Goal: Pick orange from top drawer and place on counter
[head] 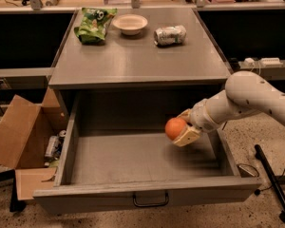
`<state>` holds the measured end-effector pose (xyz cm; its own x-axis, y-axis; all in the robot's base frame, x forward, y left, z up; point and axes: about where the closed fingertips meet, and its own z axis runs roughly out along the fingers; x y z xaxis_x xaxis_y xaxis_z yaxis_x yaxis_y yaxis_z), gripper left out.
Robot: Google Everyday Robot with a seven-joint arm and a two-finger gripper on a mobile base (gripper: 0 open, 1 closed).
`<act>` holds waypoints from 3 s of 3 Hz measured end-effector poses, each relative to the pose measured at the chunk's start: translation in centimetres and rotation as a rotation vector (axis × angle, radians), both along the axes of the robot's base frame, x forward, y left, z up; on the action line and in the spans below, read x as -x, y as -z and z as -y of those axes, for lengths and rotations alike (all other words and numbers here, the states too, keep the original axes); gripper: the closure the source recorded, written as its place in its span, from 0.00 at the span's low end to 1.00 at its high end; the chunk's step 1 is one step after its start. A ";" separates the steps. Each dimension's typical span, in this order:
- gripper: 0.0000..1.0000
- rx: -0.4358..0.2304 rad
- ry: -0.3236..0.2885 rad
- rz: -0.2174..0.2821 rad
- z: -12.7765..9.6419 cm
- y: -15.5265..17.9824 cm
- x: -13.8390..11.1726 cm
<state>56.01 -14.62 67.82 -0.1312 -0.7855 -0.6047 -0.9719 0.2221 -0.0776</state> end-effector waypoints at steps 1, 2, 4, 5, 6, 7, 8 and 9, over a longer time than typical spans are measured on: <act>1.00 -0.035 0.014 0.041 -0.1 -2.6 -0.5; 1.00 -0.059 0.006 0.113 -0.6 -7.5 -1.0; 1.00 -0.078 -0.024 0.241 -2.3 -16.0 -1.0; 1.00 -0.078 -0.024 0.241 -2.3 -16.0 -1.0; 1.00 -0.098 -0.001 0.239 -2.2 -16.6 -2.1; 1.00 -0.118 0.027 0.215 -2.2 -17.3 -4.4; 1.00 -0.136 0.066 0.201 -2.2 -18.2 -7.5; 1.00 -0.164 0.112 0.200 -2.1 -18.7 -10.9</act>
Offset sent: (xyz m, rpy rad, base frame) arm 0.0152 0.0074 0.1376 0.0856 -0.2057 -0.0025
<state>66.95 -12.54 86.55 -0.0768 -0.6627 -0.7449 -0.9098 0.3523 -0.2196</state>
